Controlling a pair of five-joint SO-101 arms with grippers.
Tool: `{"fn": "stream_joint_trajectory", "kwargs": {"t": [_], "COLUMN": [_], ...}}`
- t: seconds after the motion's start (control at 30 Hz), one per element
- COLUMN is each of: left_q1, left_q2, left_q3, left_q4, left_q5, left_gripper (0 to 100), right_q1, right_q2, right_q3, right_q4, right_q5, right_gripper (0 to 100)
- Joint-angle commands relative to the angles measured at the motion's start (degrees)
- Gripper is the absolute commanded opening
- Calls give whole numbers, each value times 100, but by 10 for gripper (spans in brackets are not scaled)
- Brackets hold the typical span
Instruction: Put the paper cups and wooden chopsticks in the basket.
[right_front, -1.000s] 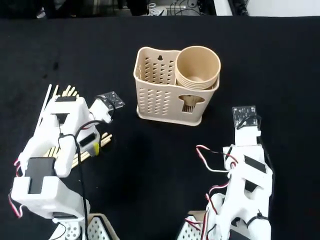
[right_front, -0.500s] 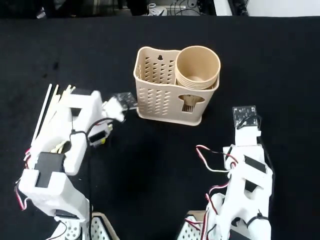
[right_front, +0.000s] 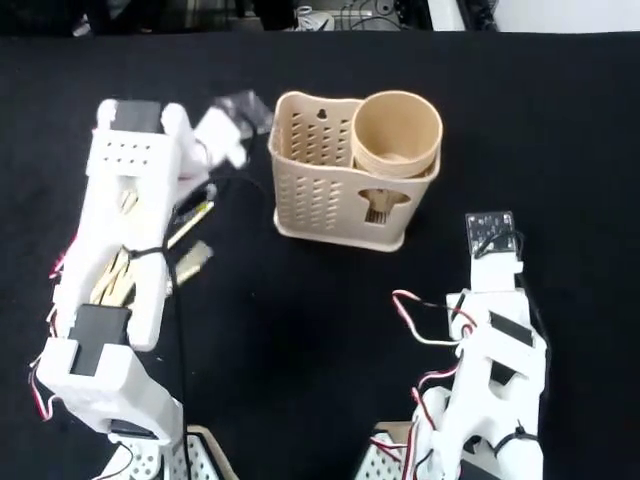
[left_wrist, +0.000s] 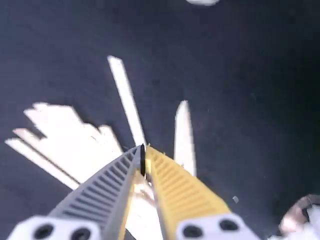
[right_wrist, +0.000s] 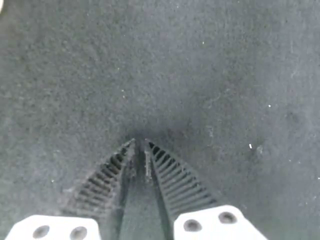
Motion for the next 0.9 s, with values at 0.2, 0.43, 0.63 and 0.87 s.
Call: {"fn": "stream_joint_trajectory", "kwargs": {"t": [0.2,0.43,0.63,0.87], "left_q1": [-136,-409,-1121,-1490], "left_q2": [-53,-9,800,2637], "left_q3": [-2545,-2703,-1982,-1455], "left_q4": [-1108,-563,-404,-440], "left_q5": [1029,791,343,-26], "left_gripper": [29,30,34,158], "right_q1": [26,26,26,26], "right_q2": [-119,-119,-119,-119], "right_q3": [-110,-101,-92,-92], "right_q4": [18,-53,-53,-53], "right_q5": [-53,-62,-62,-62], "right_gripper": [20,19,19,19]}}
